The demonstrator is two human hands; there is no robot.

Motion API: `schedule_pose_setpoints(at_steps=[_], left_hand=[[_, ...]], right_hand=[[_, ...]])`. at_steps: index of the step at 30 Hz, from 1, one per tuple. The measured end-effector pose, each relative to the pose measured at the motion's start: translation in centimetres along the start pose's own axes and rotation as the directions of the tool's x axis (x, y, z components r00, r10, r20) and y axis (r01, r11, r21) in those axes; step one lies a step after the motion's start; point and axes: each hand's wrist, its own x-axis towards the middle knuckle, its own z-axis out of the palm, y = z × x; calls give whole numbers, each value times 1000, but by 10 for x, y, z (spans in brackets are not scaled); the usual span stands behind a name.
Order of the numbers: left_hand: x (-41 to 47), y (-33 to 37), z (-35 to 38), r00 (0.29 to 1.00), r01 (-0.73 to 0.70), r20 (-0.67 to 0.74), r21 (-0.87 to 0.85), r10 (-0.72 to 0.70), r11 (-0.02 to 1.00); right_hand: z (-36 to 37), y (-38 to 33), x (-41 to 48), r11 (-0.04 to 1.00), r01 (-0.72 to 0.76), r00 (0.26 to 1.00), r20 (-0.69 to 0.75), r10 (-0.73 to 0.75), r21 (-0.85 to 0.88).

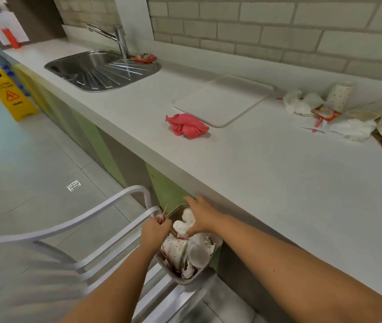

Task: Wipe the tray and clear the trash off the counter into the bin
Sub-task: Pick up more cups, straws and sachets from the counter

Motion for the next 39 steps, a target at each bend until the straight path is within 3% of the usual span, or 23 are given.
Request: schedule_pose_setpoints(at_steps=[3, 12, 15, 18, 22, 29, 33, 39], left_hand=[[2, -7, 7, 992, 41, 113, 60, -47, 997], [16, 2, 22, 925, 39, 367, 175, -102, 984], [17, 19, 26, 923, -69, 385, 172, -3, 983], [13, 46, 24, 921, -174, 383, 244, 70, 954], [3, 98, 15, 882, -259, 461, 301, 98, 918], [-34, 189, 5, 781, -379, 625, 449, 19, 809], [-63, 229, 22, 777, -515, 600, 434, 190, 739], [-104, 280, 94, 672, -701, 542, 245, 505, 670]], right_hand=[[2, 2, 5, 999, -23, 999, 42, 25, -42], [-23, -6, -5, 998, 8, 1000, -6, -9, -61], [-36, -6, -14, 994, 16, 1000, -6, -17, -109], [-48, -5, -26, 1000, -10, 999, 32, 9, 7], [-70, 4, -44, 1000, -12, 1000, 17, 12, -4], [-118, 41, -88, 995, -62, 994, -86, 68, 73], [-139, 74, -120, 983, -131, 978, -146, 149, 128], [-163, 132, -173, 958, -222, 924, -276, 266, 182]])
